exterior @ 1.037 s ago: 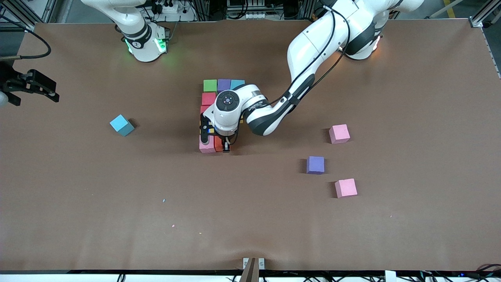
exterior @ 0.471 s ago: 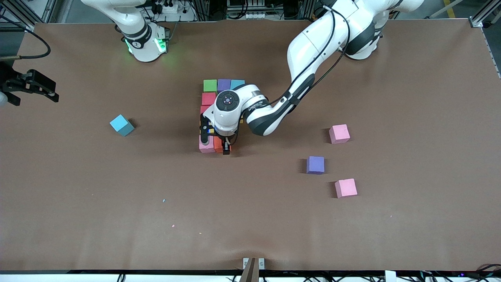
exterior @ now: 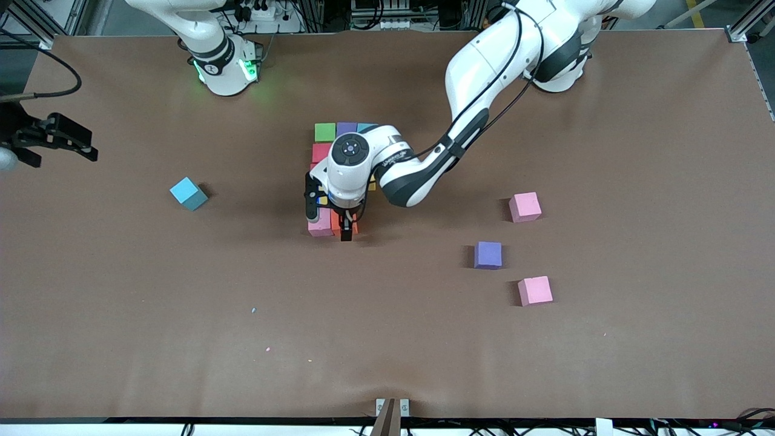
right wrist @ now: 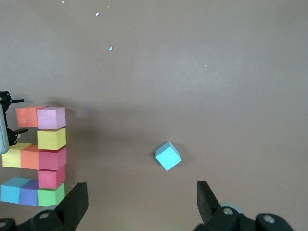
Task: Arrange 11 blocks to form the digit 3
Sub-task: 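Lower orange beside pink and open the left gripper, then move the left gripper to the purple cube and lower onto it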
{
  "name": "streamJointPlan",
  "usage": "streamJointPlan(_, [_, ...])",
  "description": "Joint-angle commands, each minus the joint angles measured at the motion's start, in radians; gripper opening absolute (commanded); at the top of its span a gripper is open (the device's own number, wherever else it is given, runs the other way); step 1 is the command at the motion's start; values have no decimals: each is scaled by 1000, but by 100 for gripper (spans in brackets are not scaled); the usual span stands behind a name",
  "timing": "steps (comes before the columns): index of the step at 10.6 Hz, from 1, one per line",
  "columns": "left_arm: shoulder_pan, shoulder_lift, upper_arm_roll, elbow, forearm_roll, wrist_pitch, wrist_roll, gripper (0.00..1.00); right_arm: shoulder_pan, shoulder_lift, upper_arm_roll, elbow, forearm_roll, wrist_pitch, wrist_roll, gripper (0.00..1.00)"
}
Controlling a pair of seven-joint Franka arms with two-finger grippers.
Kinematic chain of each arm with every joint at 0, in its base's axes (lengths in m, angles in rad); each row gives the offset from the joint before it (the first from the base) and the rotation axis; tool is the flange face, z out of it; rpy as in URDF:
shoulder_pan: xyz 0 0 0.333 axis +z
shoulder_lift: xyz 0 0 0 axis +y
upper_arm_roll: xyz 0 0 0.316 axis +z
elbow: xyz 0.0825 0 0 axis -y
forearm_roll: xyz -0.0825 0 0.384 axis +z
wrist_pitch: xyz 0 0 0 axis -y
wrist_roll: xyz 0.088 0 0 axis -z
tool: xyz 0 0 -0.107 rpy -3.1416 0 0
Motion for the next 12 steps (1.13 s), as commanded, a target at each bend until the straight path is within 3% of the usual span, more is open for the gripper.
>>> streamJointPlan(1, [43, -106, 9, -89, -53, -81, -40, 100, -65, 13, 5, 24, 74, -14, -17, 100])
streamJointPlan(4, [124, -214, 9, -103, -55, -334, -184, 100, -58, 13, 7, 26, 62, -14, -11, 100])
streamJointPlan(7, [247, -282, 10, -103, -52, -497, -360, 100, -59, 13, 7, 26, 49, -15, -11, 100])
streamJointPlan(12, [443, -314, 19, -152, -21, -565, -666, 100, -55, 13, 8, 26, 29, -15, -11, 100])
